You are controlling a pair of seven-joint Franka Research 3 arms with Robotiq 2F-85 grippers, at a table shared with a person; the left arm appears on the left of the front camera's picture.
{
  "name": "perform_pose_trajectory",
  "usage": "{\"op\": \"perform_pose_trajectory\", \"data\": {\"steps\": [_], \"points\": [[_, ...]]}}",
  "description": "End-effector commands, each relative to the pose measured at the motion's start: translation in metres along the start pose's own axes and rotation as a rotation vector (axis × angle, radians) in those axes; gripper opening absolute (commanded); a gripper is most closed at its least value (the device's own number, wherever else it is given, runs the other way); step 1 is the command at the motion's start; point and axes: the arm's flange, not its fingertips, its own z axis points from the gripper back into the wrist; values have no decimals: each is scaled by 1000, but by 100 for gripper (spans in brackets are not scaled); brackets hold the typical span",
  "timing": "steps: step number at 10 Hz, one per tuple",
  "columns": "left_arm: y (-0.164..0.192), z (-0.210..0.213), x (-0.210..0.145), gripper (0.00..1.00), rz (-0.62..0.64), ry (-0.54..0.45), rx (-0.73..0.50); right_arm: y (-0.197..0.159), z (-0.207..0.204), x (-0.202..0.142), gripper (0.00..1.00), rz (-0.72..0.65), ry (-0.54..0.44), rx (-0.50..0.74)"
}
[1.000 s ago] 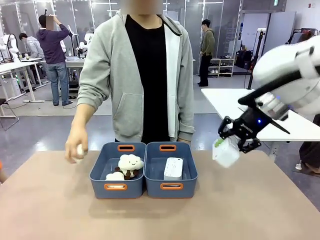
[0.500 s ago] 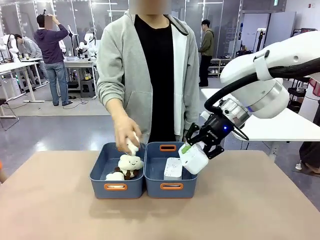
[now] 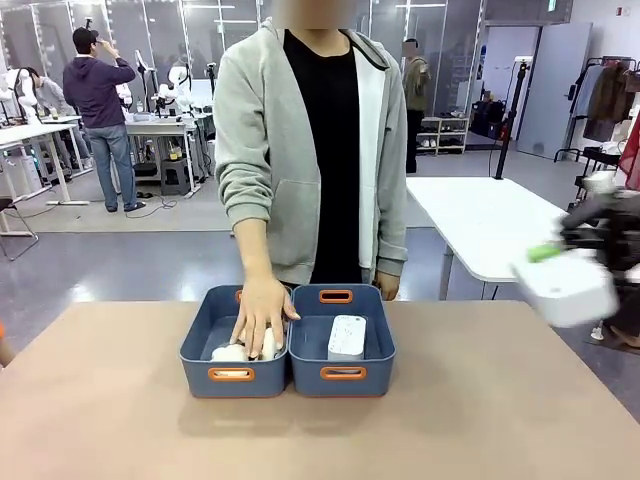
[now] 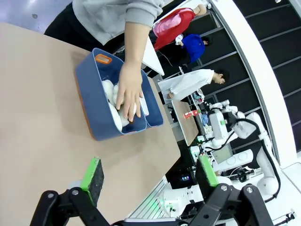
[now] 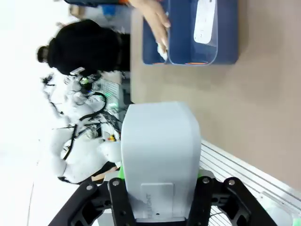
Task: Sort the digital clocks into the basket.
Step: Pick up the Digital clock from the table and place it into the empty Plastic storage basket.
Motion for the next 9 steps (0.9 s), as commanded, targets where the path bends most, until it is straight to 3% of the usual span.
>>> {"op": "perform_pose_trajectory", "data": {"steps": [1,5,9], "points": [[-1,-1,1,100,-9,-20,-26,-12,30,-21,0,64,-39,48],[-1,-1,1,100,-9,-20,-26,-10,19,-8,0,52,-21,-7],[-1,-1,1,100,-9,-20,-26,19,-47,28,0,52,63,-107]]}}
